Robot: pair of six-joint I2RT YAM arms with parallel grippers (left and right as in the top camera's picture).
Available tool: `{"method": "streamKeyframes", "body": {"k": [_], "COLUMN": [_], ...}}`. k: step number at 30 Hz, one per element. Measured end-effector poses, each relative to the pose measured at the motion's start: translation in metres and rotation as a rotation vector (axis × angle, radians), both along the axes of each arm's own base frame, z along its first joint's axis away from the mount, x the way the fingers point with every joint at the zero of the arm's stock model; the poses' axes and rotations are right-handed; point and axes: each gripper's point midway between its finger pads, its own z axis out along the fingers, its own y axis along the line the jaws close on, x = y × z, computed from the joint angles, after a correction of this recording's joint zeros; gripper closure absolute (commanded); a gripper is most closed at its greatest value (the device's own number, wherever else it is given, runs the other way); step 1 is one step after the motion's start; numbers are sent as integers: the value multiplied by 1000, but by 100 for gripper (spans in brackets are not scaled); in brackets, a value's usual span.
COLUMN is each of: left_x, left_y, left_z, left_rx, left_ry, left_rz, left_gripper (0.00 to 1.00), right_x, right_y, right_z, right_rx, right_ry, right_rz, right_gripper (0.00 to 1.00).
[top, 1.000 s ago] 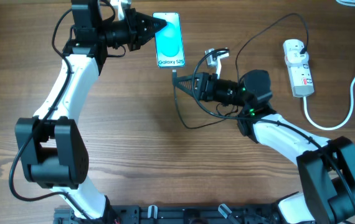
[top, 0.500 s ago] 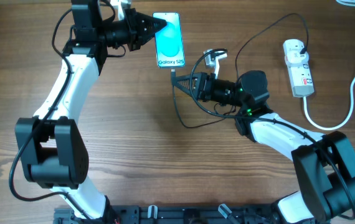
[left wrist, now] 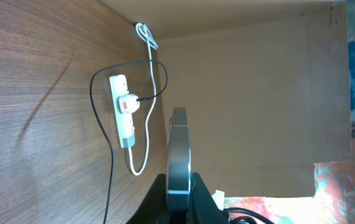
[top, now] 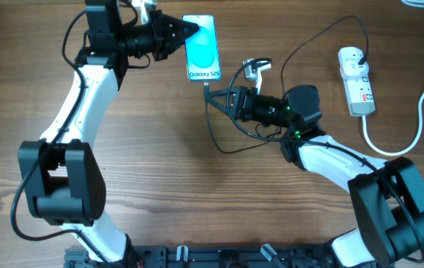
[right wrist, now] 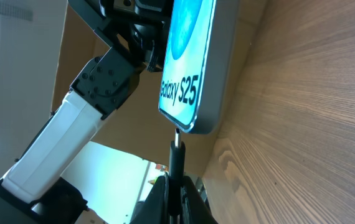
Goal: Plug charger to phone and switch on socket
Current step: 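Bring the USB-C plug up to the phone's bottom port, then align the plug under the phone's port with the right gripper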
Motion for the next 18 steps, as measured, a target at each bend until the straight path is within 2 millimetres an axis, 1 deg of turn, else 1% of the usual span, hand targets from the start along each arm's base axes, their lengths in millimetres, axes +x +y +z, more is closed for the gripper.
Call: {"method": "streamKeyframes", "body": {"k": [18], "left_x": [-2], "left_y": [-4], "left_z": [0], "left_rx": [0], "left_ry": [0], "left_rz": [-9], "left_gripper": [96], "right_x": [2], "right_y": [0], "right_z": [1], "right_rx": [3], "right_ry": [-2], "right_rz": [-13], "right_gripper": [96]}}
